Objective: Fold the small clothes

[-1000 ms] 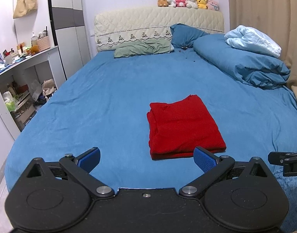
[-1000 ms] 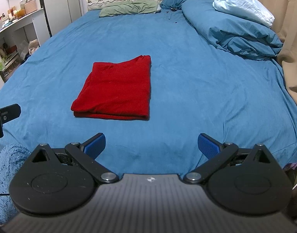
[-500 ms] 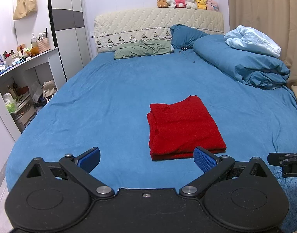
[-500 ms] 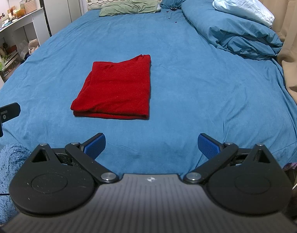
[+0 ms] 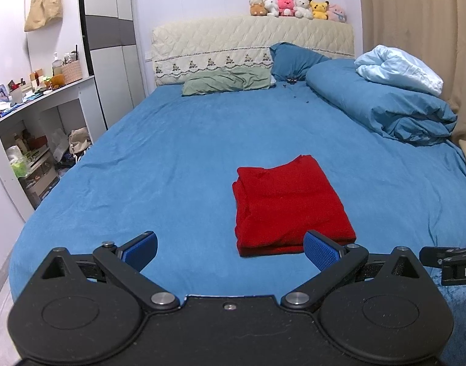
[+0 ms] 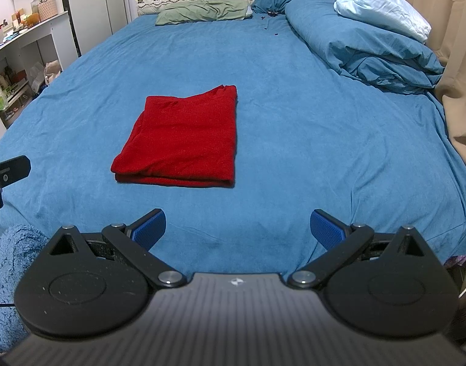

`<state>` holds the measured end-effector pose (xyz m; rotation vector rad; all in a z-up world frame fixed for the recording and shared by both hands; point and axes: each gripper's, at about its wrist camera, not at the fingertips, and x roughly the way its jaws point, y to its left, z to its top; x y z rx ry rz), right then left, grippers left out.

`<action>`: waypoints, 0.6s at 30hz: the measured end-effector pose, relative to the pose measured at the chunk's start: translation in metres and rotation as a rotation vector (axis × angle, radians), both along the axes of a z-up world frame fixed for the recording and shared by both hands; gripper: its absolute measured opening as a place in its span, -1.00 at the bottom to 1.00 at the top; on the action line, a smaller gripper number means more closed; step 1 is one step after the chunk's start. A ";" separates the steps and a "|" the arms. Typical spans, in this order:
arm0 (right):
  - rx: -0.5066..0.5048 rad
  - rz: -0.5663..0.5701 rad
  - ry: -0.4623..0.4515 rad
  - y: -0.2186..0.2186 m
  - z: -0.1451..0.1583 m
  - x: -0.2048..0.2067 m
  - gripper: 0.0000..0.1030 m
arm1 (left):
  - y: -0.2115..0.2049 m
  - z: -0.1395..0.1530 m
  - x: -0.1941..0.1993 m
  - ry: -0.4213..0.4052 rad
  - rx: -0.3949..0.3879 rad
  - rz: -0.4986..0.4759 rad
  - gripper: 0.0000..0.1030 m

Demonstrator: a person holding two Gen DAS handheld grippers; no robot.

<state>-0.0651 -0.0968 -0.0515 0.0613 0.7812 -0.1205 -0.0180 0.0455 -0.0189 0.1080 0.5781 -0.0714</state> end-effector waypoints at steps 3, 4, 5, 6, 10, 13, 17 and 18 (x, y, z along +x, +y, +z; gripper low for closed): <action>0.000 0.000 -0.001 0.000 -0.001 0.000 1.00 | 0.000 0.002 -0.001 -0.011 -0.002 0.001 1.00; 0.000 -0.001 -0.001 0.000 -0.001 0.000 1.00 | -0.001 0.003 -0.002 -0.017 0.003 0.002 1.00; 0.001 0.000 -0.002 0.001 -0.002 0.000 1.00 | -0.001 0.003 -0.003 -0.023 0.010 0.005 1.00; 0.001 0.000 -0.001 0.001 -0.002 0.000 1.00 | -0.002 0.002 -0.004 -0.027 0.015 0.007 1.00; 0.002 0.000 -0.003 0.001 -0.002 0.000 1.00 | -0.001 0.004 -0.003 -0.031 0.012 0.012 1.00; 0.003 0.002 -0.001 0.001 -0.002 0.001 1.00 | -0.001 0.003 -0.001 -0.027 0.010 0.016 1.00; 0.004 0.002 -0.001 0.002 -0.002 0.001 1.00 | -0.001 0.002 0.002 -0.021 0.008 0.014 1.00; 0.004 0.003 -0.001 0.001 -0.002 0.001 1.00 | -0.002 0.002 0.002 -0.020 0.004 0.012 1.00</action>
